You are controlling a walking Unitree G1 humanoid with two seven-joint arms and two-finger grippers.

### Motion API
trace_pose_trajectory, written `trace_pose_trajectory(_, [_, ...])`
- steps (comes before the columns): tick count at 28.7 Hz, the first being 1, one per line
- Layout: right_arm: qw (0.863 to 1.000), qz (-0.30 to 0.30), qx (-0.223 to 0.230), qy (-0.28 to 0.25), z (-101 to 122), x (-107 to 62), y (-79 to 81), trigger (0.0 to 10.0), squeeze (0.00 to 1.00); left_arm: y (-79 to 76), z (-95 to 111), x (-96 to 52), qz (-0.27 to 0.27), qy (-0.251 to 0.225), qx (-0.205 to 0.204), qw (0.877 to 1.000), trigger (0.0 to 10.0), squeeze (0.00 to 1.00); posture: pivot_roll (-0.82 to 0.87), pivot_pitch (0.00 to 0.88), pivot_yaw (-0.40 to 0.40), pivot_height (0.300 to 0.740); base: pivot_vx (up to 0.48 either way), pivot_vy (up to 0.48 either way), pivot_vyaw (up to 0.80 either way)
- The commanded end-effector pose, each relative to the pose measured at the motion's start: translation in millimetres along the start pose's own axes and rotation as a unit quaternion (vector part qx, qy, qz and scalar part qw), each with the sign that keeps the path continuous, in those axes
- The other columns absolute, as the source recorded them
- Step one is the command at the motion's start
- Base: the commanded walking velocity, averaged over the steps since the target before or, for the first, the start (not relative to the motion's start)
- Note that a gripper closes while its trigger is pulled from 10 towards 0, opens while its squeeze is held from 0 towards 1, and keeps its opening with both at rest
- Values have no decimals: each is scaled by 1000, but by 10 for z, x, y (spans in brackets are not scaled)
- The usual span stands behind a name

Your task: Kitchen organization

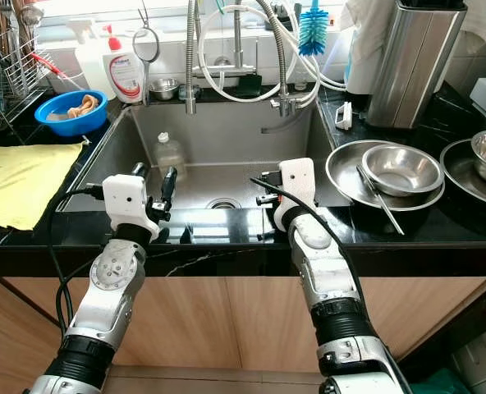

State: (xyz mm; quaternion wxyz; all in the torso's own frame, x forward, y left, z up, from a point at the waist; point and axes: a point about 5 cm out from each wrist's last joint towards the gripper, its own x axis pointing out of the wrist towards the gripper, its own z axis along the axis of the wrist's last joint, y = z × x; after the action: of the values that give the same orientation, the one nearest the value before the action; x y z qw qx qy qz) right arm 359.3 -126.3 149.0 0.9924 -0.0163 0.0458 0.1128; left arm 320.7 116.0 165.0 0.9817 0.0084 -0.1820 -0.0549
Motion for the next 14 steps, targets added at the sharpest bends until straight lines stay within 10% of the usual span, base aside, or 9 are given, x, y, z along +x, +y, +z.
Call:
trace_pose_trajectory(1, [1000,3,-14,-15,70,22,53,10000,16,40,30,-5,4,-5,3,1000,10000,0,-136,0,72,740,0,0,0])
trace_pose_trajectory(14, [978,-95,-67,-171,401,-322,-82,10000,0,46,23,-11,1,-3,3,1000,10000,0,-148,0,79,740,0,0,0])
